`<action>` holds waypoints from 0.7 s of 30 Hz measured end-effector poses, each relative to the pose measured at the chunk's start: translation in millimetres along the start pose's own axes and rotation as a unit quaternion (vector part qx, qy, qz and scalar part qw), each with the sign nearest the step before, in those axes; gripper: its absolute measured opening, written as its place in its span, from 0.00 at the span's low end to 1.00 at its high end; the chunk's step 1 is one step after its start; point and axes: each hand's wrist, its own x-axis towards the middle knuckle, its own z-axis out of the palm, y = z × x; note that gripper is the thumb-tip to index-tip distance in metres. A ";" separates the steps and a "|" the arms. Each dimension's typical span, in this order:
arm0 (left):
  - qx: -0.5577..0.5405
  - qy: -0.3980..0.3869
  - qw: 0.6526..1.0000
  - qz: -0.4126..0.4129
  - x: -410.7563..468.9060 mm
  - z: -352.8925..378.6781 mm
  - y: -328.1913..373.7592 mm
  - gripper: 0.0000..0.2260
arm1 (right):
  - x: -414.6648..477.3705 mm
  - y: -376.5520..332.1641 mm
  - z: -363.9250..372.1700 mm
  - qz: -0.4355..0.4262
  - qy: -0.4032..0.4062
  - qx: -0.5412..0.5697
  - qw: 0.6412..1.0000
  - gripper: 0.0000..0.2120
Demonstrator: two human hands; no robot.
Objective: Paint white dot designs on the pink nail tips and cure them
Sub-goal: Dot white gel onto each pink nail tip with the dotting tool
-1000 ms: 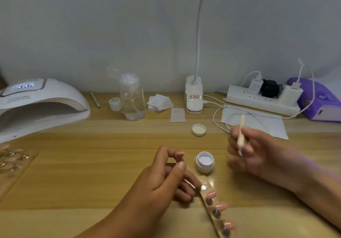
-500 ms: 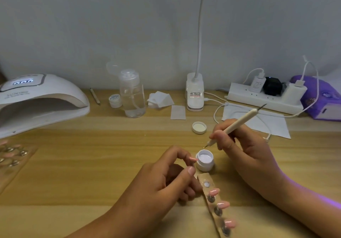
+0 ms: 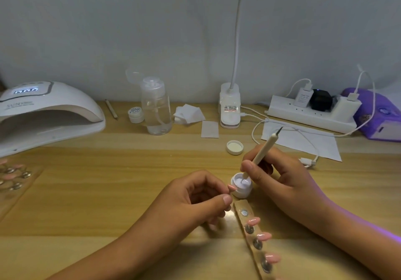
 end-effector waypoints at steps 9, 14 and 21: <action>-0.039 0.079 0.996 0.029 -3.9 6.6 3.5 0.07 | -0.6 0.4 -0.5 -0.005 -0.004 -0.009 1.000 0.12; -0.053 0.082 0.994 0.048 -1.4 6.2 2.0 0.08 | -4.0 -2.4 -0.9 -0.015 0.056 0.053 0.997 0.07; -0.034 0.043 0.998 0.018 0.6 4.2 1.4 0.05 | -12.2 -10.3 -8.4 0.068 0.115 0.229 0.964 0.07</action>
